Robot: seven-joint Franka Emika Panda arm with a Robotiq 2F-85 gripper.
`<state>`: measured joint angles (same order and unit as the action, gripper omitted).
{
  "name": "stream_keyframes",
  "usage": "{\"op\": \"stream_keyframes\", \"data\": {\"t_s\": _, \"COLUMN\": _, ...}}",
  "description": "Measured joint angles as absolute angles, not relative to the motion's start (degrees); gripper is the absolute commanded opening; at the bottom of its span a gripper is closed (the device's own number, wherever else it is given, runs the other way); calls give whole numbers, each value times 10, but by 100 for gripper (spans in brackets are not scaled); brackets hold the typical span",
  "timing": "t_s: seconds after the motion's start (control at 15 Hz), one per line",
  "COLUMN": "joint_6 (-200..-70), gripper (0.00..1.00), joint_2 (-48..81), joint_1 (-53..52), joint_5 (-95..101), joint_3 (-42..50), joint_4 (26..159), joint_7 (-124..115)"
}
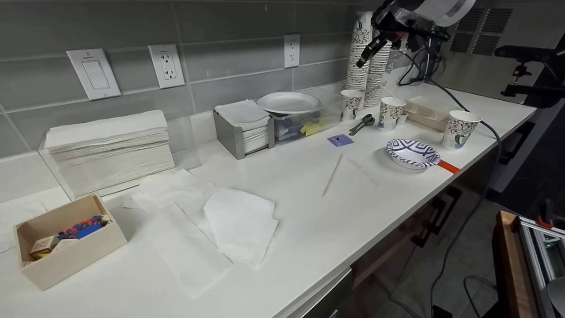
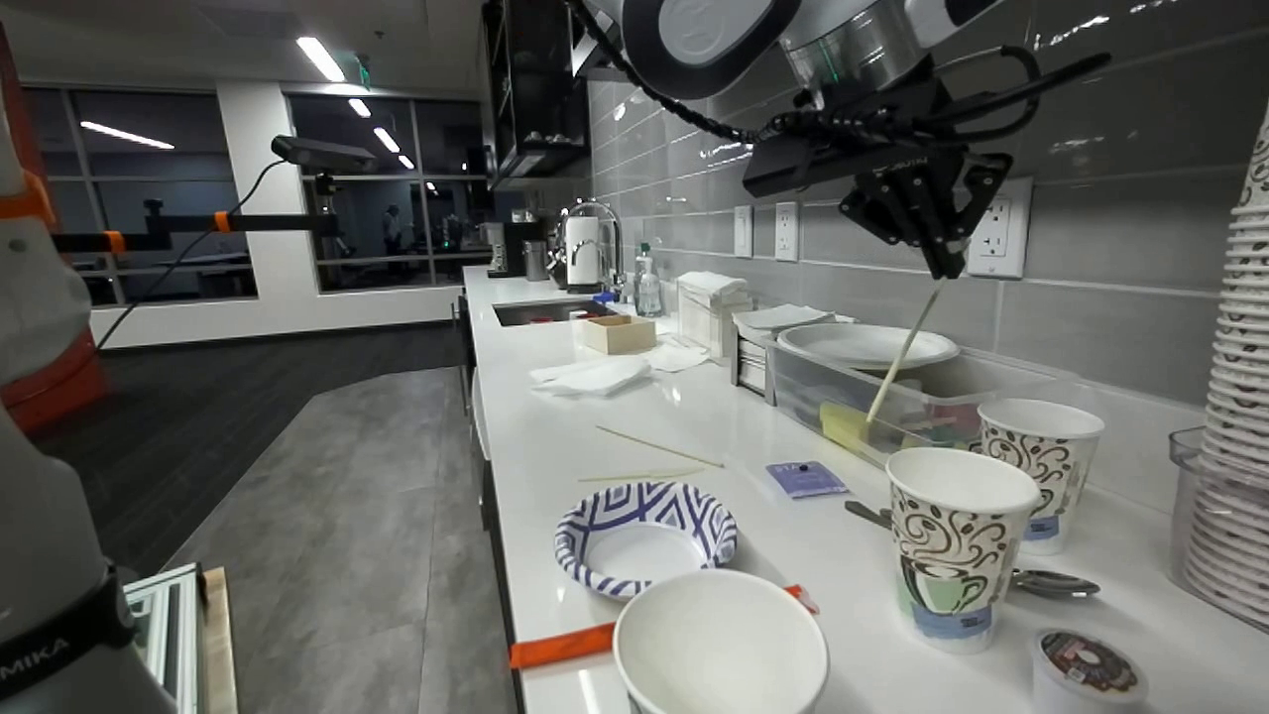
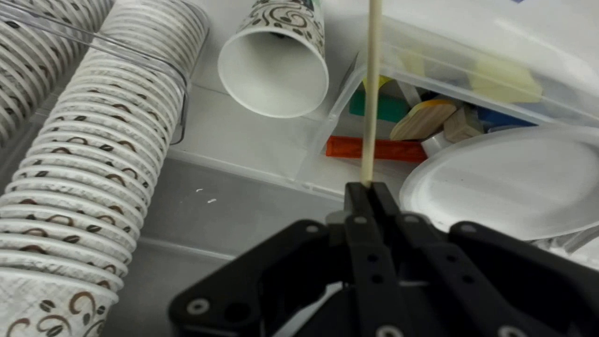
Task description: Pick up the stick and put it in the cup
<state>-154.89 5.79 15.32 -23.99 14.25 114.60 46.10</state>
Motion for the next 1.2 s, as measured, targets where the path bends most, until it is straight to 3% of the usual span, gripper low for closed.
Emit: {"op": "stream_keyframes", "data": {"t_s": 1.2, "joint_6": -1712, "gripper": 2, "joint_2": 148, "joint_1": 208, "joint_5": -457, "joint_3": 132, "joint_4": 1083, "joint_7": 483}}
